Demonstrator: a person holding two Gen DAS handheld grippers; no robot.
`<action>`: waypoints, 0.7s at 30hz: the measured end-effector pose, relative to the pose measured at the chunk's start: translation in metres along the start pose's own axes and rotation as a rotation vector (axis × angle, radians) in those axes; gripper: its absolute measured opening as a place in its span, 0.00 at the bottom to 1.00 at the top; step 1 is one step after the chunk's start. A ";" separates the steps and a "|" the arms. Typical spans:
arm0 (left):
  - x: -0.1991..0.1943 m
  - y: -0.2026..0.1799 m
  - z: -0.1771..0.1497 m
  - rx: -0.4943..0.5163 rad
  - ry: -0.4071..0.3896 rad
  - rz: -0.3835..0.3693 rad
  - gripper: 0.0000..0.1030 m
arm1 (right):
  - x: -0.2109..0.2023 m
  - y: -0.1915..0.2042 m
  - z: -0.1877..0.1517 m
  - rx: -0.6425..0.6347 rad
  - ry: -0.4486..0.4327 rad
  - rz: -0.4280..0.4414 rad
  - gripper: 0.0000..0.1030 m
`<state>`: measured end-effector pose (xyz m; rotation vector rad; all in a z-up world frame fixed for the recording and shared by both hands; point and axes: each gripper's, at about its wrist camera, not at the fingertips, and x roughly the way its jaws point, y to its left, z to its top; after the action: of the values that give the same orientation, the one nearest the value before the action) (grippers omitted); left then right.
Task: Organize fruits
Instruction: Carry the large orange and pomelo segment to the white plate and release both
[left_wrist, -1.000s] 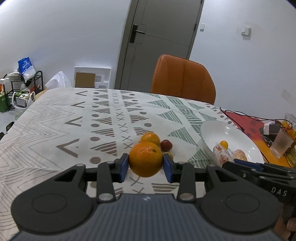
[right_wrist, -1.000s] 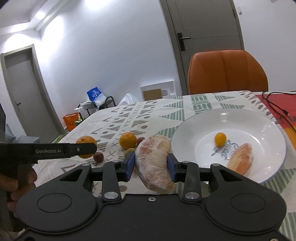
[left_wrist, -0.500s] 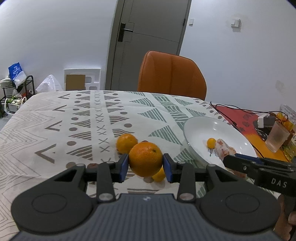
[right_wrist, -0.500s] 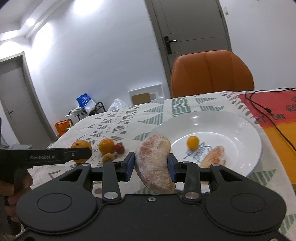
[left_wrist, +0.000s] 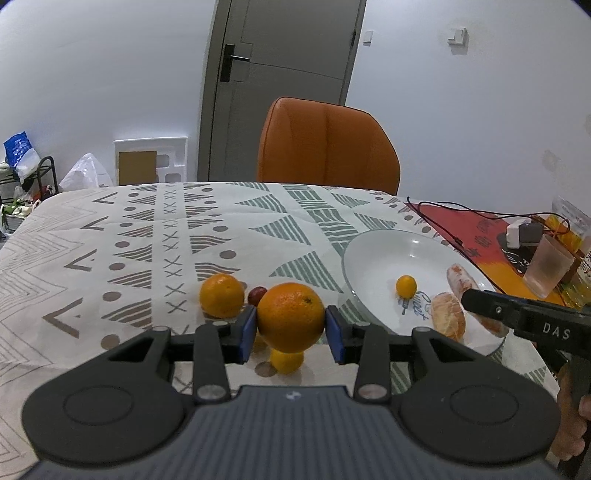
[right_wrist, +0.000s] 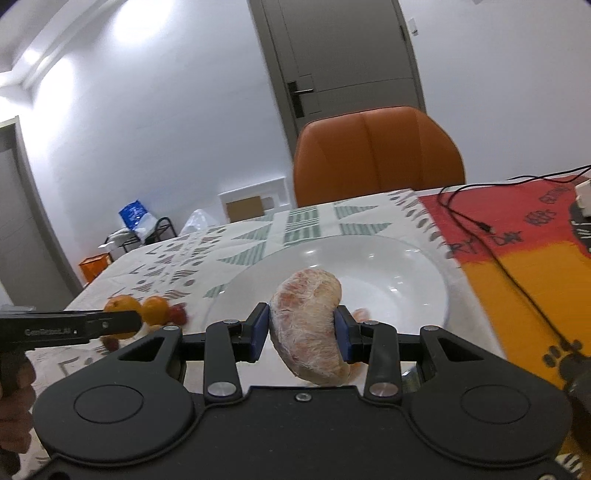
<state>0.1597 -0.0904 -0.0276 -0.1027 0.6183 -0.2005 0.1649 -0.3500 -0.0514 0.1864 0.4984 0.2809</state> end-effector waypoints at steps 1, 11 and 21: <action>0.002 -0.002 0.000 0.003 0.001 -0.002 0.37 | 0.001 -0.002 0.000 -0.002 -0.001 -0.009 0.35; 0.015 -0.019 0.007 0.023 0.003 -0.019 0.37 | 0.003 -0.021 0.005 -0.004 -0.011 -0.067 0.35; 0.025 -0.039 0.011 0.040 0.001 -0.046 0.37 | -0.001 -0.023 0.013 -0.034 -0.066 -0.105 0.49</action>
<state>0.1795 -0.1332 -0.0271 -0.0782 0.6125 -0.2572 0.1756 -0.3732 -0.0459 0.1355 0.4364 0.1795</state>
